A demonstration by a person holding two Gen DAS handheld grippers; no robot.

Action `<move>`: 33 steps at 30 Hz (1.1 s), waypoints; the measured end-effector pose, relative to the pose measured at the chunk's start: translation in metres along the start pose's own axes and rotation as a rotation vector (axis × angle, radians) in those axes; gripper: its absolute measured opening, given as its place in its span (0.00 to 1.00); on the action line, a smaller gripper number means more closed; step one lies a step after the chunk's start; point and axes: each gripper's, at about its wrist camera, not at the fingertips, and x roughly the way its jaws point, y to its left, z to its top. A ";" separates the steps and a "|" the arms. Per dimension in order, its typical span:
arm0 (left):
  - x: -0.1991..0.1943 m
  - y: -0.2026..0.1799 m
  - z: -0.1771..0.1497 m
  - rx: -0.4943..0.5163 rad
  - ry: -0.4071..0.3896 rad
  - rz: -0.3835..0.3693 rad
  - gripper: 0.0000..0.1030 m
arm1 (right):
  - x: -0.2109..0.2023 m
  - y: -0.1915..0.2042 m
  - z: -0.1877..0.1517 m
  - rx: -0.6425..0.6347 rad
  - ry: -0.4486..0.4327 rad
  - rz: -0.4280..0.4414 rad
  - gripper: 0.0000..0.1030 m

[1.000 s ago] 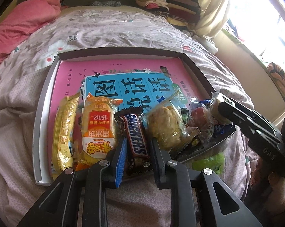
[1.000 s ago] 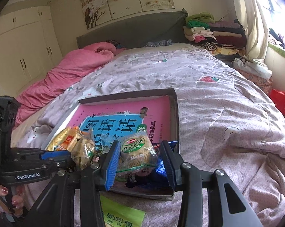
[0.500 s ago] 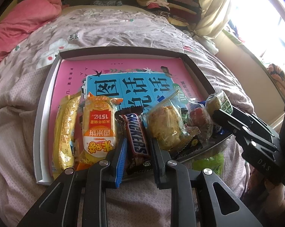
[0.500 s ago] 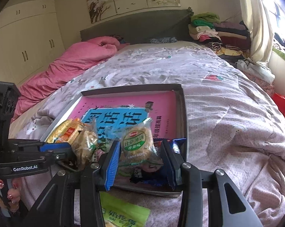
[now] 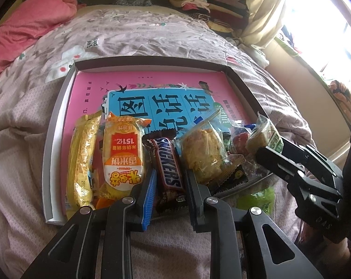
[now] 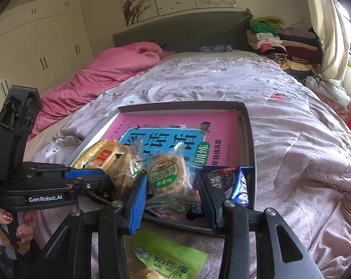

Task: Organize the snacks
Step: 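Lower the Snickers bar into the tray and open the left tool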

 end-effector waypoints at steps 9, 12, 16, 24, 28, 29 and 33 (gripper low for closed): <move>0.000 0.000 0.001 0.000 0.002 0.001 0.24 | 0.007 0.025 -0.004 -0.112 0.005 -0.005 0.43; -0.001 0.000 0.001 -0.002 0.001 0.001 0.24 | 0.007 0.031 -0.004 -0.139 -0.006 -0.004 0.43; 0.000 0.001 0.001 -0.001 0.001 0.001 0.24 | 0.007 0.032 -0.004 -0.142 -0.009 0.004 0.43; -0.005 0.001 0.002 0.001 -0.003 -0.008 0.26 | 0.005 0.033 -0.005 -0.153 -0.005 -0.002 0.43; -0.007 0.002 0.001 -0.001 0.000 -0.012 0.26 | 0.003 0.031 -0.006 -0.150 -0.008 -0.014 0.43; -0.008 0.002 0.001 -0.002 -0.001 -0.011 0.26 | 0.003 0.029 -0.005 -0.145 -0.008 -0.018 0.43; -0.010 0.002 0.001 -0.005 -0.002 -0.011 0.29 | 0.002 0.026 -0.005 -0.130 -0.009 -0.022 0.44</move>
